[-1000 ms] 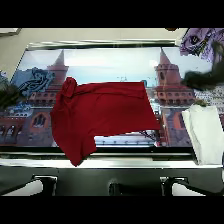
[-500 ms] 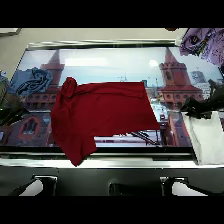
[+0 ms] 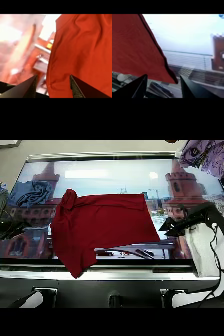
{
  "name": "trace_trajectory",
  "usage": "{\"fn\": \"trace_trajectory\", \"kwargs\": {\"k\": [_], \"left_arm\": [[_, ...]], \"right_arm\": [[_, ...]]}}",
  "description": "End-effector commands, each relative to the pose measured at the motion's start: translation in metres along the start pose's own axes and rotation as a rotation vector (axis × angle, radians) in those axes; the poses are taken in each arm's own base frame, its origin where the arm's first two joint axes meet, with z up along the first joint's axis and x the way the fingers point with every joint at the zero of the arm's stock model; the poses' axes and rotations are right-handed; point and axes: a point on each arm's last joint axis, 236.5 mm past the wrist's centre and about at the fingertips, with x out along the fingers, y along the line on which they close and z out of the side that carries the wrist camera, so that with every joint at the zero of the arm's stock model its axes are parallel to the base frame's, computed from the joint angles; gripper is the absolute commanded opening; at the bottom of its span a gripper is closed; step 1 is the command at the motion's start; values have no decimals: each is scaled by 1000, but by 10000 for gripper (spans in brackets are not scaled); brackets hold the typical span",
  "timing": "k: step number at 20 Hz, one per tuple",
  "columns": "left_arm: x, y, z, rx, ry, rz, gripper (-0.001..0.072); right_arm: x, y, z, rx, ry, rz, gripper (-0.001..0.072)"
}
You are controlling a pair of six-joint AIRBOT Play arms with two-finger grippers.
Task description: Fold the clothes and pants, and hang the long-sleeved shirts on hangers.
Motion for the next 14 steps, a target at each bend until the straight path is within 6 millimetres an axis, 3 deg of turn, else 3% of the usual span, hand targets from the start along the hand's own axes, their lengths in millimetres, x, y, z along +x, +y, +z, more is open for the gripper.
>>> {"fn": "trace_trajectory", "kwargs": {"k": [1, 4, 7, 10, 12, 14], "left_arm": [[1, -1, -3, -4, 14, -6, 472], [1, -1, -3, -4, 14, -6, 472], [1, -1, -3, -3, 14, -6, 472], [1, -2, -3, -5, 15, -11, 472], [4, -4, -6, -13, 21, -26, 472], [17, -6, -19, -15, 59, -76, 473]], "right_arm": [[12, -4, 0, -22, 24, -7, 486], [20, -3, -10, -17, 52, 18, 486], [37, -10, -34, 15, 122, 31, 486], [47, -11, -40, 21, 124, 49, 469], [48, -12, -33, 11, 93, 44, 257], [49, -16, -22, 4, 46, 28, 119]]}}
